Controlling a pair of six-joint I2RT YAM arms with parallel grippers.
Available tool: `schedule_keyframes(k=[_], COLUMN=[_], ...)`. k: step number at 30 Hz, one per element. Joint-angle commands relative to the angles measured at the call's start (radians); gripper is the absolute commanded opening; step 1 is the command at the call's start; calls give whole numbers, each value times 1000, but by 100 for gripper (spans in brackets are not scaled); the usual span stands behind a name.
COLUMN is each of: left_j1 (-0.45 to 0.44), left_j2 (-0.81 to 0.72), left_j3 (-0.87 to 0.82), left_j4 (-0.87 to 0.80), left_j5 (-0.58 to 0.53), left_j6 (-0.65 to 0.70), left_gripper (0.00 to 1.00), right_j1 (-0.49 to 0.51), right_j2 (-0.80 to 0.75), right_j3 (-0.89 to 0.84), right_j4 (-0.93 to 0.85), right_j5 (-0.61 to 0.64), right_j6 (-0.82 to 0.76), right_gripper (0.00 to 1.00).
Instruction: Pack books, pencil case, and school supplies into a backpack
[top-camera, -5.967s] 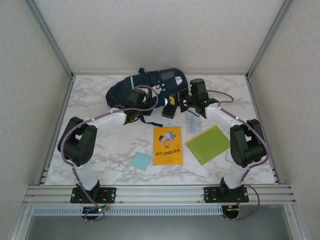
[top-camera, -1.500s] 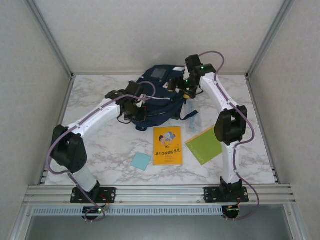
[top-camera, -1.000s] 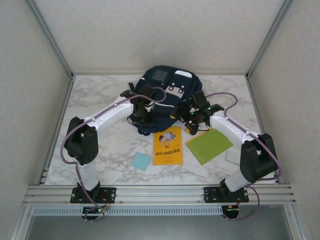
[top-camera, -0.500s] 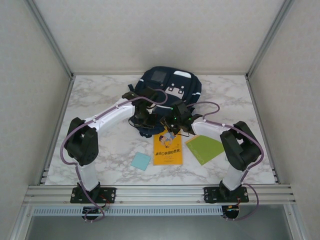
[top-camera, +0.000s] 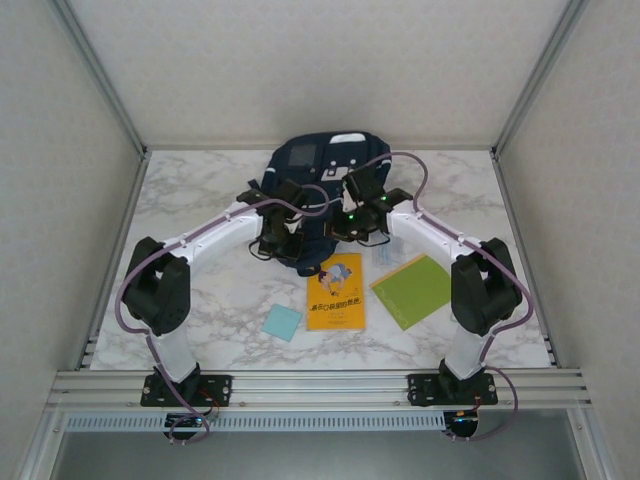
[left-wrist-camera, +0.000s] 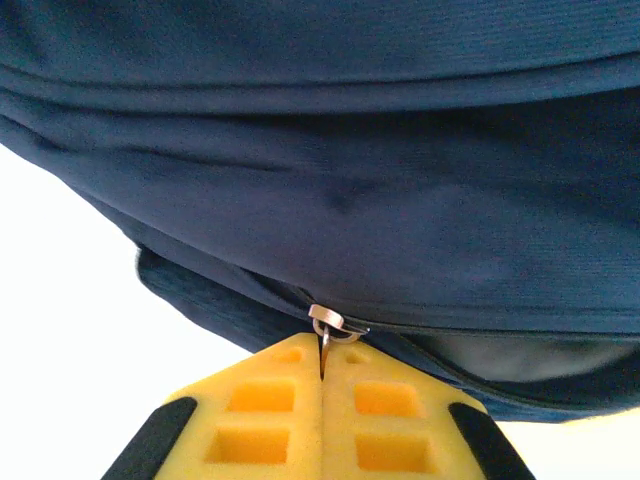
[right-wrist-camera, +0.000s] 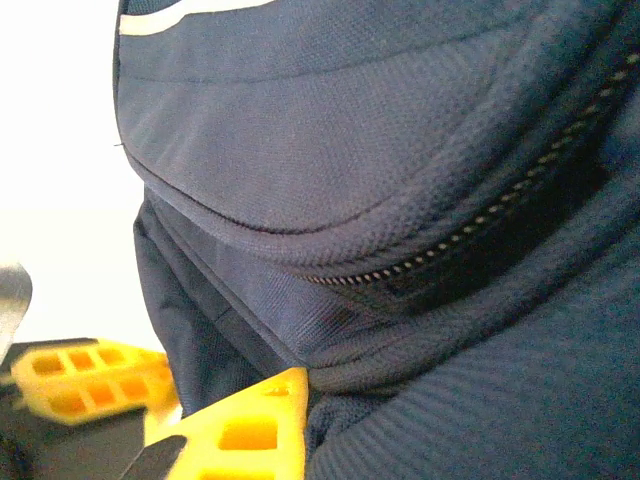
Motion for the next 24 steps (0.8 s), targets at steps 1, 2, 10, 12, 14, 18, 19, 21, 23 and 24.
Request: schedule_keyframes(k=[1, 2, 10, 12, 14, 18, 19, 21, 23, 24], left_j1=[48, 63, 179, 201, 220, 248, 250, 260, 278, 286], left_j2=[-18, -20, -15, -4, 12, 17, 13, 13, 20, 29], left_j3=[-59, -62, -83, -89, -92, -115, -126, -141, -144, -138], left_j4=[-122, -120, -112, -97, -69, 83, 143, 248, 342, 373], left_j5=[-95, -105, -166, -194, -253, -333, -361, -366, -320, -297], left_j6=[43, 51, 152, 162, 178, 249, 279, 352, 419, 440], left_gripper=[0, 0, 0, 0, 0, 0, 0, 0, 0, 0], right_j1=[-57, -63, -165, -181, -191, -199, -201, -202, -202, -203], right_j2=[7, 8, -11, -22, -34, -38, -35, -32, -33, -35], right_j3=[91, 108, 151, 148, 145, 147, 148, 145, 134, 129], right_j4=[-170, -213, -411, -430, -446, -486, -498, -510, -510, -505], right_j5=[-194, -229, -254, -257, -270, -308, -313, -317, -326, -336], right_j6=[-316, -363, -538, -562, -588, -641, -655, -668, -677, -679], right_gripper=[0, 0, 0, 0, 0, 0, 0, 0, 0, 0])
